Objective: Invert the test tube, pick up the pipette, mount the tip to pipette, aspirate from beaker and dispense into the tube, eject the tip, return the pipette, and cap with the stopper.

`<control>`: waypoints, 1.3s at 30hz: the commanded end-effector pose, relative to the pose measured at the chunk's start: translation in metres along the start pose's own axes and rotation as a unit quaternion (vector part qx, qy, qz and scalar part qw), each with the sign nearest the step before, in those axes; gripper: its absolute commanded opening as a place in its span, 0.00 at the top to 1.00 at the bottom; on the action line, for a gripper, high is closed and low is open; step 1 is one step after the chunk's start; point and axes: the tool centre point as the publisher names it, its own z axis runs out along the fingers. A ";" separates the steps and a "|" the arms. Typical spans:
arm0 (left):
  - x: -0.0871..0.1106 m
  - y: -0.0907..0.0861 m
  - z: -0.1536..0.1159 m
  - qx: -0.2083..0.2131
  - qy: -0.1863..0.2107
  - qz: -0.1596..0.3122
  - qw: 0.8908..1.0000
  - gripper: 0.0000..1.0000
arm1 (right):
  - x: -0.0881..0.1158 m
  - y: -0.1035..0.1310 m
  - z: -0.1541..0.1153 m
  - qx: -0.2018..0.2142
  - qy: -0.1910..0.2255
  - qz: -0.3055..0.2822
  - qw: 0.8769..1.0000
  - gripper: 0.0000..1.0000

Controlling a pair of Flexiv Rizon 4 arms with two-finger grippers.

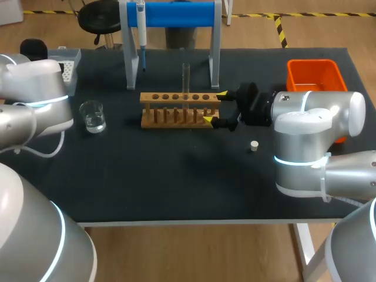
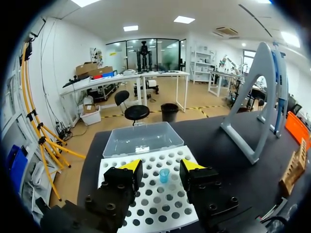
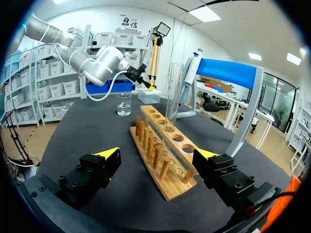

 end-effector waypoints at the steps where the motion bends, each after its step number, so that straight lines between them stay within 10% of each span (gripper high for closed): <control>1: -0.002 -0.002 0.004 -0.005 0.002 0.000 1.000 0.52 | 0.000 0.000 0.000 0.000 0.000 0.000 1.000 0.00; 11: -0.002 0.000 0.005 -0.007 0.000 -0.002 1.000 0.56 | 0.000 0.000 0.000 0.000 0.000 0.000 1.000 0.00; 23: -0.002 0.000 0.005 -0.007 -0.001 0.000 1.000 1.00 | 0.000 0.000 0.000 0.000 0.000 0.000 1.000 0.00; 39: 0.000 -0.002 0.002 -0.001 0.000 0.003 1.000 1.00 | 0.000 0.000 0.000 0.000 0.000 0.000 1.000 0.00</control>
